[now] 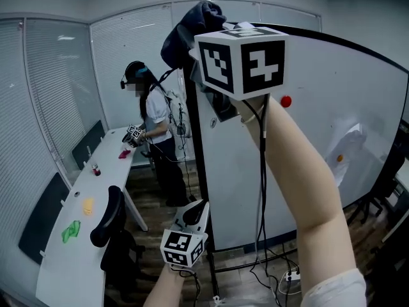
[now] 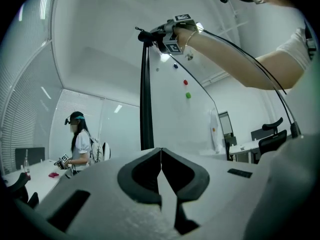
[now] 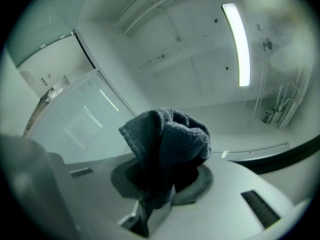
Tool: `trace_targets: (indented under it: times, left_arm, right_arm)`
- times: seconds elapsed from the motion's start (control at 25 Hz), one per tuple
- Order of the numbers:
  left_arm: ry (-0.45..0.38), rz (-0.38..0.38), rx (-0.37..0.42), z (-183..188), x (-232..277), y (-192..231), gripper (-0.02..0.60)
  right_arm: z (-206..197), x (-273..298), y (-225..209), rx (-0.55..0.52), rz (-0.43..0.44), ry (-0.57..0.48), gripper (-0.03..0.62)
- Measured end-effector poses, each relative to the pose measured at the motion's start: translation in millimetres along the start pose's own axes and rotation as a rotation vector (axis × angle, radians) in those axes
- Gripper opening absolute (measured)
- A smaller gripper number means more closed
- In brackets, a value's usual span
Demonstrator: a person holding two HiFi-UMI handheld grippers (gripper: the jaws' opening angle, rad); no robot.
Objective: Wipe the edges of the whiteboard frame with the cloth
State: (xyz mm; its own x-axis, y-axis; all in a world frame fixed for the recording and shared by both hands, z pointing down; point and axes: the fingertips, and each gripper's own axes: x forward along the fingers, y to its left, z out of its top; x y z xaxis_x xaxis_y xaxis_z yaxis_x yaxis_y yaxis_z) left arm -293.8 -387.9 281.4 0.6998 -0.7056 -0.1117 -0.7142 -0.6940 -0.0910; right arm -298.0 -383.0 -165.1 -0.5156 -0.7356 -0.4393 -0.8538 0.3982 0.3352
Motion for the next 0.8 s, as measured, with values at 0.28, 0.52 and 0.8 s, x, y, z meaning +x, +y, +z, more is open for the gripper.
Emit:
trace_targets:
  times: [0.28,0.52,0.8]
  left_arm:
    - [-0.010,-0.046,0.037,7.7,13.2,-17.6,0.018]
    - [0.003,-0.058,0.037,3.6,31.9,-45.2,0.018]
    - [0.001,-0.060,0.052,3.4,73.7,-102.6,0.018]
  right_arm:
    - [11.1,-21.0,-38.7,-0.094,-0.125,0.009,0.076]
    - [16.6,-49.4,-89.0,-0.083,-0.176,-0.003,0.077]
    - [16.6,-92.7,-149.1,-0.074,-0.175,-0.021,0.077]
